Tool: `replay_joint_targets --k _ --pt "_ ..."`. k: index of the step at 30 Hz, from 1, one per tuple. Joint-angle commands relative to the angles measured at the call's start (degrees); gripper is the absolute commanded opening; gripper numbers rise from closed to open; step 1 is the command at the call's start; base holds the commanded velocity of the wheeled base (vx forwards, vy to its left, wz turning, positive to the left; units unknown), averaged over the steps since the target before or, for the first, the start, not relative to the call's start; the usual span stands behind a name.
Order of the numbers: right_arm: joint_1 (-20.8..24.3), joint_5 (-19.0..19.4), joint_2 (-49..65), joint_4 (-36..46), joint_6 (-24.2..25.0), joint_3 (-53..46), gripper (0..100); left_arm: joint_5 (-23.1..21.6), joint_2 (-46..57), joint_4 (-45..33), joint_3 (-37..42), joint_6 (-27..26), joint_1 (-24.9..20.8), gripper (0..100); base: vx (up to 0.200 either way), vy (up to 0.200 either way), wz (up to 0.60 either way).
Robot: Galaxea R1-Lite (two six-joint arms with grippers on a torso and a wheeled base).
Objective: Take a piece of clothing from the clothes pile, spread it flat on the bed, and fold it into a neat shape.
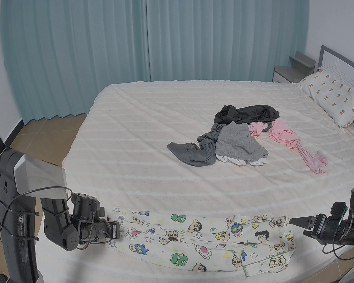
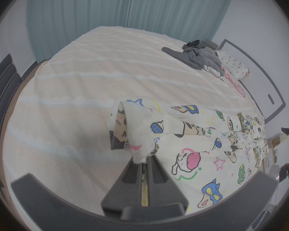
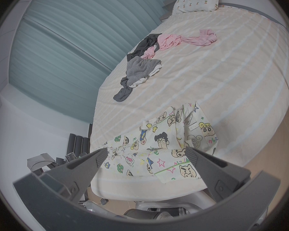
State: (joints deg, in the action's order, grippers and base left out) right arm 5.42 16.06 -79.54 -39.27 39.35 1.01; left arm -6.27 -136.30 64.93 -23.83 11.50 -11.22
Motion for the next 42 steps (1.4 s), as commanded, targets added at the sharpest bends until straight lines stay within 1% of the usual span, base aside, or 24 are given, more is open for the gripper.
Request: replay_joint_targets --k 1,6,8,9,11,12,14,15,16,17,18,22,25,26,30,34,39,41,42 --pt "0.02 0.03 -0.26 0.07 0.02 -0.92 100 0.11 2.09 0.11 0.19 -0.16 1.72 0 0.000 0.000 0.00" --pt "0.02 0.03 -0.26 0.24 -0.06 -0.92 100 0.11 3.50 -0.59 0.54 -1.48 3.48 0 0.000 0.000 0.00" --pt "0.02 0.03 -0.26 0.24 0.02 -0.92 100 0.03 4.47 -2.17 0.72 -3.50 5.06 0 0.000 0.000 0.00" --pt "0.02 0.03 -0.26 0.24 -0.06 -0.92 100 0.03 4.73 -2.52 0.72 -3.85 5.33 0 0.000 0.000 0.00" --pt "0.02 0.03 -0.44 0.24 0.02 -0.92 100 0.03 6.14 -4.19 0.45 -4.64 7.26 0 0.000 0.000 0.00" --pt "0.02 0.03 -0.44 0.24 0.02 -0.92 100 0.03 6.14 -4.19 0.45 -4.64 7.26 0 0.000 0.000 0.00" --pt "0.02 0.03 -0.70 0.24 -0.06 -0.92 100 -0.33 7.72 -4.99 0.10 -5.52 9.72 0 0.000 0.000 0.00" --pt "0.02 0.03 -0.61 0.24 -0.06 -0.92 100 -0.33 7.81 -4.99 0.10 -5.61 9.90 0 0.000 0.000 0.00" --pt "0.02 0.03 -0.61 0.24 0.02 -0.92 100 -0.59 8.51 -4.99 0.10 -6.66 11.48 0 0.000 0.000 0.00" --pt "0.02 0.03 -0.61 0.24 -0.06 -0.92 100 -0.68 8.69 -5.07 0.10 -6.84 11.83 0 0.000 0.000 0.00" --pt "0.02 0.03 -0.52 0.33 -0.06 -0.92 100 -0.77 9.21 -5.25 -0.07 -7.98 13.50 0 0.000 0.000 0.00" --pt "0.02 0.03 -0.26 1.21 -0.06 -1.01 100 -1.64 10.88 -7.71 -1.48 -9.21 17.28 0 0.000 0.000 0.00" --pt "0.02 0.03 -0.17 1.21 -0.06 -1.01 100 -3.31 12.64 -10.35 -2.97 -9.21 19.83 0 0.000 0.000 0.00" --pt "0.02 0.03 -0.17 1.21 -0.06 -1.01 100 -4.46 13.70 -12.63 -4.38 -9.21 21.50 0 0.000 0.000 0.00" --pt "0.02 0.03 -0.26 1.21 -0.06 -1.01 100 -6.39 15.98 -19.49 -8.60 -9.21 26.16 0 0.000 0.000 0.00" --pt "0.02 0.03 -0.44 1.21 -0.06 -1.01 100 -8.94 17.65 -23.53 -12.20 -9.21 30.99 0 0.000 0.000 0.00" --pt "0.02 0.03 -0.52 1.21 -0.06 -1.01 100 -9.55 17.65 -27.05 -16.42 -9.74 35.65 0 0.000 0.000 0.00" --pt "0.02 0.03 -0.52 1.21 -0.06 -1.01 100 -9.55 17.65 -28.10 -17.65 -10.62 36.79 0 0.000 0.000 0.00" --pt "0.02 0.03 -0.52 1.21 -0.06 -1.01 100 -9.55 17.56 -29.60 -19.15 -12.20 38.20 0 0.000 0.000 0.00"
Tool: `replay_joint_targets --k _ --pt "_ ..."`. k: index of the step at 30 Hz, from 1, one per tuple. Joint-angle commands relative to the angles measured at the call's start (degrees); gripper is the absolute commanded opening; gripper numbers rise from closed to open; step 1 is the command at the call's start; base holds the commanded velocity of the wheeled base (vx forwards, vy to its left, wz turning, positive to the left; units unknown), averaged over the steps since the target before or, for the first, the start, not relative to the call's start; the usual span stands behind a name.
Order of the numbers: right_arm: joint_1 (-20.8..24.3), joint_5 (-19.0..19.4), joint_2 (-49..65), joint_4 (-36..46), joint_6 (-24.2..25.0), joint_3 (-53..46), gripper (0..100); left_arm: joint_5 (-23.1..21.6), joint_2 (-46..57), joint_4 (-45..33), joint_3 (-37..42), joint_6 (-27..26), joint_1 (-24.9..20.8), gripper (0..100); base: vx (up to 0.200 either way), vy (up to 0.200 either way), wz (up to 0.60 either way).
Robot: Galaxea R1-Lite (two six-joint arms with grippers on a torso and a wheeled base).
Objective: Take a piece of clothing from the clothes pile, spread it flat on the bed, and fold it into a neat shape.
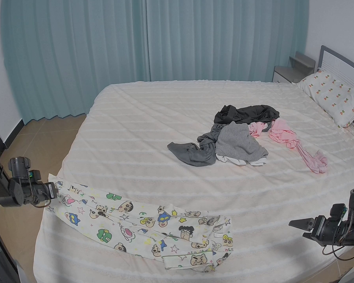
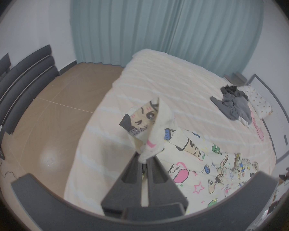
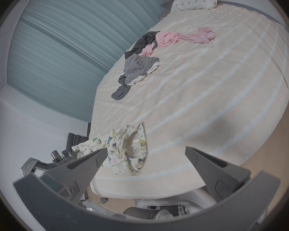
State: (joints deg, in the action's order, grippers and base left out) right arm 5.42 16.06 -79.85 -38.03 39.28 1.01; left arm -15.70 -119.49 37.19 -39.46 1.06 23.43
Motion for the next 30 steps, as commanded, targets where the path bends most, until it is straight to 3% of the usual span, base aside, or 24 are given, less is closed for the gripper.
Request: replay_joint_targets --k 1,9,18,23,26,30 --pt "0.02 0.03 -0.31 -0.02 0.01 -1.01 100 -0.12 0.84 -3.18 -4.66 -2.55 4.43 0 0.000 0.000 0.00" --pt "0.02 0.03 -0.31 -0.02 0.01 -1.01 100 -0.21 2.69 -7.31 -8.44 -2.73 6.10 0 0.000 0.000 0.00" --pt "0.02 0.03 -0.40 0.07 0.01 -1.01 100 -0.21 6.90 -7.31 -4.48 -2.47 2.41 0 0.000 0.000 0.00" --pt "0.02 0.03 -0.57 0.07 0.01 -1.01 100 0.41 13.41 -7.40 0.88 -1.68 -3.92 0 0.000 0.000 0.00" --pt "0.02 0.03 -0.57 0.07 0.01 -1.01 100 1.38 17.89 -7.49 4.04 0.26 -9.98 0 0.000 0.000 0.00" --pt "0.02 0.03 -0.57 0.07 0.01 -1.01 100 8.58 20.70 -7.40 6.77 2.02 -17.81 0 0.000 0.000 0.00"
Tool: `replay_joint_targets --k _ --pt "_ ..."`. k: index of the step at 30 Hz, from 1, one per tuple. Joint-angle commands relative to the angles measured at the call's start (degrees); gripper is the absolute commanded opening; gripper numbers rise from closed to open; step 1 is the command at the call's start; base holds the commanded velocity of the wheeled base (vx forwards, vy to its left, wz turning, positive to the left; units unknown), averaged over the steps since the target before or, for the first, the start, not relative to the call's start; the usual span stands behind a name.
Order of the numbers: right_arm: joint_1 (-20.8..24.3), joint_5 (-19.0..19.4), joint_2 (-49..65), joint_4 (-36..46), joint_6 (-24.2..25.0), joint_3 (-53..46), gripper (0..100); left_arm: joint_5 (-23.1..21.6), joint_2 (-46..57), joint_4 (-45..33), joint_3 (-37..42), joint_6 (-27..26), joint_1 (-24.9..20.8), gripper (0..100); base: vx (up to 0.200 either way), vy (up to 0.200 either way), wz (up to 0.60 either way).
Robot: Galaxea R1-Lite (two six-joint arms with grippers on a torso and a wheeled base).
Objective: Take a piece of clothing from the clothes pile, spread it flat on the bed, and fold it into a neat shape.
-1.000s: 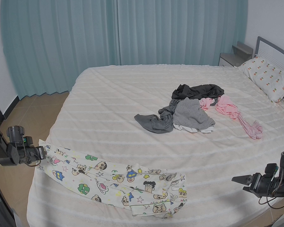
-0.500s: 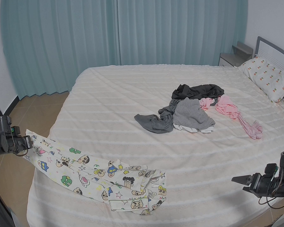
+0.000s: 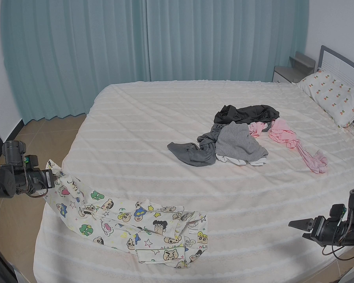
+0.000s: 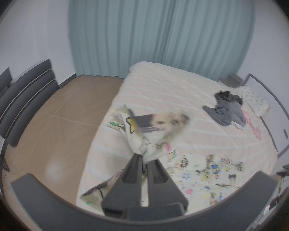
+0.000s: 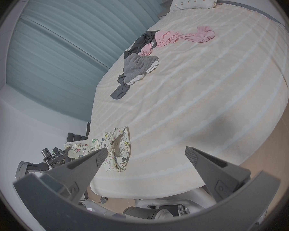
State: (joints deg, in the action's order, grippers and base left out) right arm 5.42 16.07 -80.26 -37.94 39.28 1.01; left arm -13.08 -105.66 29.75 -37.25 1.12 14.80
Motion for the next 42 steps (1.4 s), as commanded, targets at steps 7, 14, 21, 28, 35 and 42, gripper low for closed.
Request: replay_joint_targets --k 7,14,21,28,35,42 --pt "0.02 0.02 -0.24 -0.03 0.01 -1.01 100 14.05 7.83 0.05 5.35 8.72 -23.15 0 0.000 0.000 0.00" --pt "0.11 0.02 -0.24 0.06 -0.08 -1.01 100 21.69 6.78 0.23 4.73 18.04 -36.42 0 0.000 0.000 0.00" --pt "0.11 0.02 -0.24 0.14 -0.08 -1.01 100 24.24 3.09 0.58 3.06 26.48 -46.44 0 0.000 0.000 0.00" --pt "0.11 0.02 -0.24 0.32 -0.43 -1.01 100 27.41 -3.77 1.19 -1.59 32.10 -51.01 0 0.000 0.000 0.00" --pt "0.11 0.10 -0.33 0.50 -0.52 -1.01 100 27.49 -7.28 1.63 -3.70 37.99 -54.88 0 0.000 0.000 0.00" --pt "0.11 0.10 -0.33 0.50 -0.52 -1.01 100 27.49 -9.48 1.72 -5.02 41.33 -57.34 0 0.000 0.000 0.00"
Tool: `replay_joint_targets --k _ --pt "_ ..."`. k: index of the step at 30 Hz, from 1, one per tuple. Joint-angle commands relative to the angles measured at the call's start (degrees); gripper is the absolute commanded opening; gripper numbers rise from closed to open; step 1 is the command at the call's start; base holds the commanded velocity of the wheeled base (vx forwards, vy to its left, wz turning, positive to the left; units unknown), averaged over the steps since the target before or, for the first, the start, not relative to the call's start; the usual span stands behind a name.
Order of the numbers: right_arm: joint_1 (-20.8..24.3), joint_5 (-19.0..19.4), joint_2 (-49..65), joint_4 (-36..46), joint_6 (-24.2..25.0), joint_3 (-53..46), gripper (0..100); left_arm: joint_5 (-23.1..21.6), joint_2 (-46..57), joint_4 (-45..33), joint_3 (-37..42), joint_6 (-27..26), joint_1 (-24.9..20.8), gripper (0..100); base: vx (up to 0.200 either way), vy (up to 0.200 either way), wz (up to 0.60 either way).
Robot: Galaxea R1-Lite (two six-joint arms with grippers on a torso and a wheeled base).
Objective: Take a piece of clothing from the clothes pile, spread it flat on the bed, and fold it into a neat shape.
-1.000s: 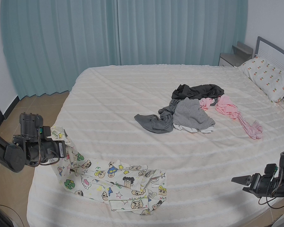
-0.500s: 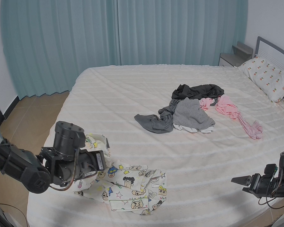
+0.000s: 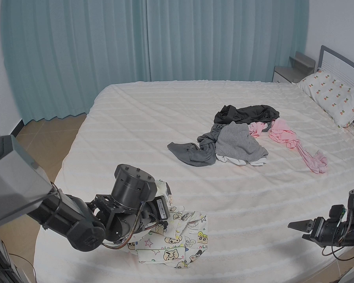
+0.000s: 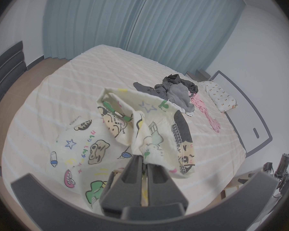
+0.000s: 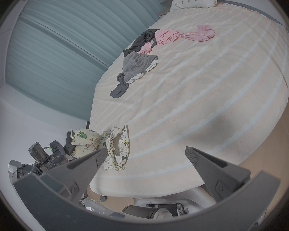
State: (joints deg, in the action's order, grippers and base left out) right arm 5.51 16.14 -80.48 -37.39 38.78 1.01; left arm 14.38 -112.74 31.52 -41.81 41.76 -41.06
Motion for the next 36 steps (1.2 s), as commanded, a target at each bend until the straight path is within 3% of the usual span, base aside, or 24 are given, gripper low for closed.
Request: replay_joint_targets --k 1,2,3,15,23,28,30,36 --pt "0.03 0.03 -0.11 -0.05 -0.02 -1.01 100 0.03 -2.49 -0.06 -0.46 0.95 -1.74 0 0.000 0.000 0.00" --pt "0.11 0.03 -0.11 -0.05 -0.02 -1.01 100 0.03 -2.66 -0.06 -0.46 1.21 -2.18 0 0.000 0.000 0.00" --pt "0.11 0.03 -0.20 -0.05 -0.02 -1.01 100 0.03 -2.66 -0.06 -0.46 1.39 -2.27 100 0.000 0.000 0.00" --pt "0.11 -0.06 -0.73 -0.05 -0.37 -1.01 100 1.61 -0.64 -0.06 -1.08 3.50 -2.89 100 0.000 0.000 0.00" --pt "0.55 0.03 -0.64 -0.32 -0.37 -1.01 100 1.35 11.05 0.47 8.42 5.08 -0.60 100 0.000 0.000 0.00" --pt "2.58 0.03 -0.82 -0.76 -0.19 1.27 100 -1.20 13.25 8.11 16.33 13.43 -0.07 100 0.000 0.000 0.00" --pt "4.86 -0.41 -0.99 -0.67 0.16 4.09 100 -2.26 12.98 11.63 18.70 14.57 0.80 100 -0.200 0.000 0.00" --pt "12.42 -1.20 -5.04 0.12 0.16 14.54 100 -11.40 13.07 18.31 22.92 14.66 5.20 100 -0.133 0.000 0.00"
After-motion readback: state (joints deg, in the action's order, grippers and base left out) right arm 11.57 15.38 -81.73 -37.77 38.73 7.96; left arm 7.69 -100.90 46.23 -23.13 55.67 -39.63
